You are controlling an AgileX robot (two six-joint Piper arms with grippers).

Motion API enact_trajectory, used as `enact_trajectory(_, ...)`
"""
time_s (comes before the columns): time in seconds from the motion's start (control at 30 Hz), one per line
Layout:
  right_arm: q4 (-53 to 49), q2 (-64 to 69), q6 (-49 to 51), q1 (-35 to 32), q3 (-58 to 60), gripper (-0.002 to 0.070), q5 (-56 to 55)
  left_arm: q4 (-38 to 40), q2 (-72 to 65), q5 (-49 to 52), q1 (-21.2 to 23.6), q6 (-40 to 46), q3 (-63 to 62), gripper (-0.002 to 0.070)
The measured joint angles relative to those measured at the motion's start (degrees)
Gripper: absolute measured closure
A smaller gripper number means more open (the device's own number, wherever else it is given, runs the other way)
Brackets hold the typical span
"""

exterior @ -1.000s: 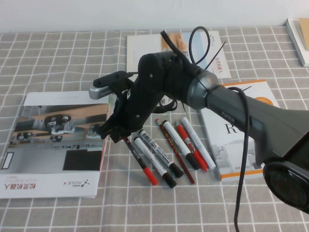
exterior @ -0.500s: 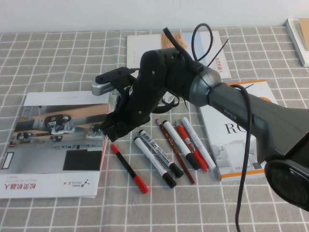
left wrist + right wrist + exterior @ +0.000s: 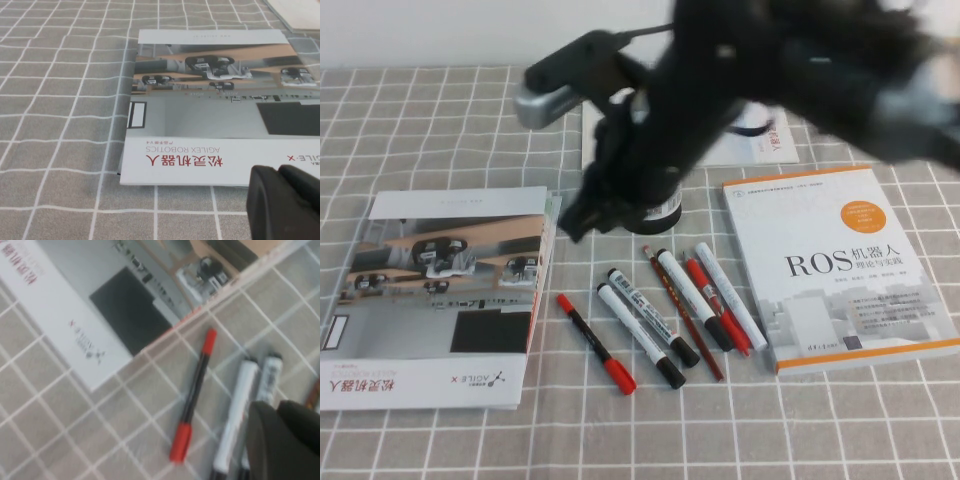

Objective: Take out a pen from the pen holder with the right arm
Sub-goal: 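Take a marker out of the pen holder and lay it on the table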

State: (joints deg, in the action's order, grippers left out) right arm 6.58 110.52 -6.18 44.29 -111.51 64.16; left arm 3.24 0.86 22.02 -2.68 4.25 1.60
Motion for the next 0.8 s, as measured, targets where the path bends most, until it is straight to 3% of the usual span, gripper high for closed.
enact_trajectory(0.33, -4.7, -30.7, 4.2, 0.2, 33.2, 0.0688, -9.2, 0.0, 0.0, 0.0, 0.0, 0.0, 0.0, 0.0680)
enact_trajectory(0.63, -6.0, -59.8, 7.0, 0.2, 52.7, 0.0688, -12.1, 0.0, 0.0, 0.0, 0.0, 0.0, 0.0, 0.0680)
enact_trajectory(0.8, -8.6, -71.6, 16.1, 0.2, 62.6, 0.0688, -13.4, 0.0, 0.0, 0.0, 0.0, 0.0, 0.0, 0.0680)
